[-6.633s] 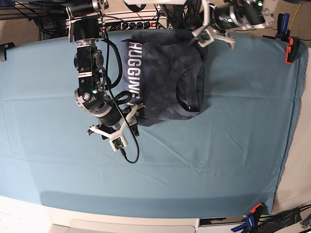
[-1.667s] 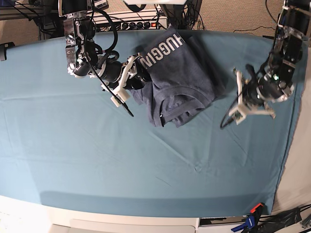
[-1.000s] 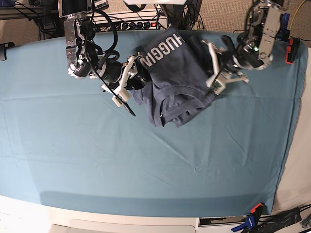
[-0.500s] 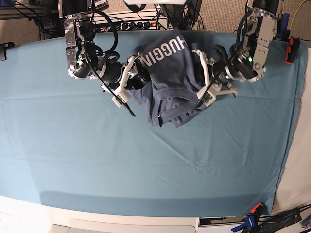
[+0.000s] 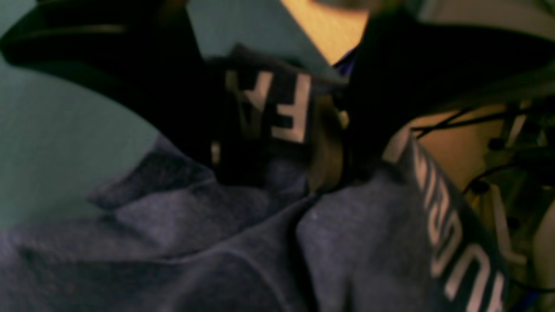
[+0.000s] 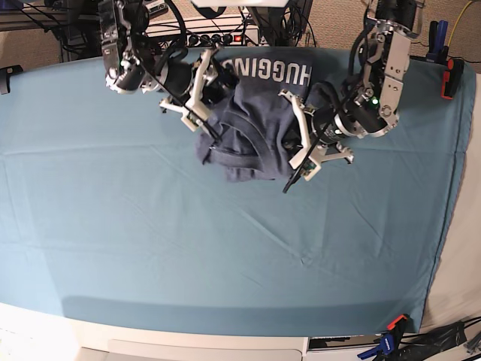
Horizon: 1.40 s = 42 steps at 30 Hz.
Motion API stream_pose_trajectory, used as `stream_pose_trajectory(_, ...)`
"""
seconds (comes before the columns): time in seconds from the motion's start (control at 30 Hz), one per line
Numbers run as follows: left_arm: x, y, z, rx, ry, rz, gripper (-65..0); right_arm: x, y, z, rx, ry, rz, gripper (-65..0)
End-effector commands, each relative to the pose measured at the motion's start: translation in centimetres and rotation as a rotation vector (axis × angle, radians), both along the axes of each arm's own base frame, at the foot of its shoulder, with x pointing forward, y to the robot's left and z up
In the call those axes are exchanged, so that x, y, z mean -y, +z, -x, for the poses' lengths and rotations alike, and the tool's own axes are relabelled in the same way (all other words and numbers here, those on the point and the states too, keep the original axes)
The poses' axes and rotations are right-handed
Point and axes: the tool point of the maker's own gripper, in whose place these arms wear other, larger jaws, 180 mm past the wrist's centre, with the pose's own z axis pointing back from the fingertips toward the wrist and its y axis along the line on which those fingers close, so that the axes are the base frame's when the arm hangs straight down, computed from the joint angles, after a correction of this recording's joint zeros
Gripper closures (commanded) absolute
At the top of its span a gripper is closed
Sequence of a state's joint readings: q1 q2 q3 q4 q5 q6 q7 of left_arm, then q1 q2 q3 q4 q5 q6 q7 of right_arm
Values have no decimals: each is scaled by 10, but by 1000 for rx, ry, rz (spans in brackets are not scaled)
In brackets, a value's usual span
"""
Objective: Fold the T-shirt properly
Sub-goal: 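Press and square the bundle edges with both grippers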
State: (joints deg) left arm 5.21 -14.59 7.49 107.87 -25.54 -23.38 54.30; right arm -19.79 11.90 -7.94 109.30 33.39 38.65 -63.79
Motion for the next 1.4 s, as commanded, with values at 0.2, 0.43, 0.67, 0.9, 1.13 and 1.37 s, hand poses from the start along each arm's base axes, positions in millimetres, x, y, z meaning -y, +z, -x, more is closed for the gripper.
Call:
stream_pose_trajectory(0.2,-7,7,-12,67,14,-47,0,13,-4,-6,59,15,103,-260)
stream_pose_trajectory(0.43,-20,3,-14,78,15,-104,0,19,3,-29,131,-22,136,-260)
stream_pose_trajectory(0.67,-61,14,-41,140,71,-231,0,21,24,-65,218,-83,124,-260)
stream_pose_trajectory(0.9,-82,19,-50,158,96,-277,0,13,59,-72,325,-82,100,-260)
stream_pose_trajectory(1.13,-82,18,-48,146,96,-275,0,14,62,-62,336,-84,122,-260)
stream_pose_trajectory(1.37,-81,19,-48,145,95,-270,0,3,69,-59,341,-89,41,-260)
